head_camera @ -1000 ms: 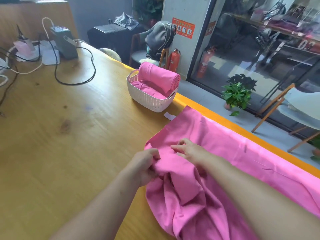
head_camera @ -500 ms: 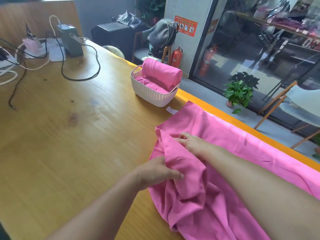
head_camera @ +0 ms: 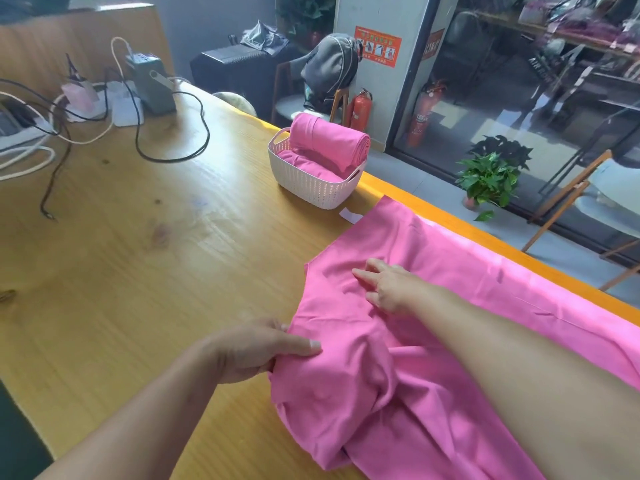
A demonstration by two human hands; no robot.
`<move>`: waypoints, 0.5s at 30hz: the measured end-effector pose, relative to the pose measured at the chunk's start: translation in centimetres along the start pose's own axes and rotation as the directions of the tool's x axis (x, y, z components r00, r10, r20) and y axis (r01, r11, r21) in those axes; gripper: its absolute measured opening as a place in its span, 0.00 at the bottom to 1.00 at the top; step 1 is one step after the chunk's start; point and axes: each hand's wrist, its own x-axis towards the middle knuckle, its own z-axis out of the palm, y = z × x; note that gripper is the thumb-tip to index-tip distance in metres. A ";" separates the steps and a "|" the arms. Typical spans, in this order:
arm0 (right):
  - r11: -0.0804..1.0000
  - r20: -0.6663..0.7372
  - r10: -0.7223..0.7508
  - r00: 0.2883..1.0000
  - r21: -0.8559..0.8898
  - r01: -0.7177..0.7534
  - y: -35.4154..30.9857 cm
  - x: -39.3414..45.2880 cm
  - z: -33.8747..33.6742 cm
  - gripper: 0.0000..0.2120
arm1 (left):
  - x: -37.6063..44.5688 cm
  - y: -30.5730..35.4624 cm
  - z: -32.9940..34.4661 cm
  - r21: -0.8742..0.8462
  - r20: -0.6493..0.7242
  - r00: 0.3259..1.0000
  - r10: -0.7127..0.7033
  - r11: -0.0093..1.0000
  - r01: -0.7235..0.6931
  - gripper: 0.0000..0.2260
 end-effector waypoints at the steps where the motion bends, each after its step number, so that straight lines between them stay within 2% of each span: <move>1: 1.000 0.003 0.002 1.000 0.003 -0.002 0.0 0.0 0.1 0.28 | 0.0 -0.4 -0.3 -0.009 -0.006 1.000 -0.009 1.000 0.009 0.26; 4: 1.000 0.003 0.000 1.000 0.008 0.000 -0.1 -0.1 0.1 0.28 | 0.2 -0.9 -0.6 0.084 -0.149 0.988 -0.029 0.996 0.042 0.25; 7: 1.000 0.004 0.010 1.000 0.007 -0.010 -0.4 -0.5 -0.1 0.28 | 0.6 -1.4 -0.8 0.242 -0.257 0.967 0.008 0.969 0.057 0.34; 12: 0.997 0.018 0.076 0.997 0.017 -0.076 -2.0 -1.0 -0.9 0.28 | 0.6 -2.2 -0.5 0.276 -0.353 0.936 0.023 0.958 0.080 0.25; 15: 0.988 -0.114 0.136 0.984 0.092 -0.126 -3.8 -1.9 -1.1 0.22 | -0.1 -2.6 -0.2 0.242 -0.360 0.932 0.035 0.969 0.057 0.14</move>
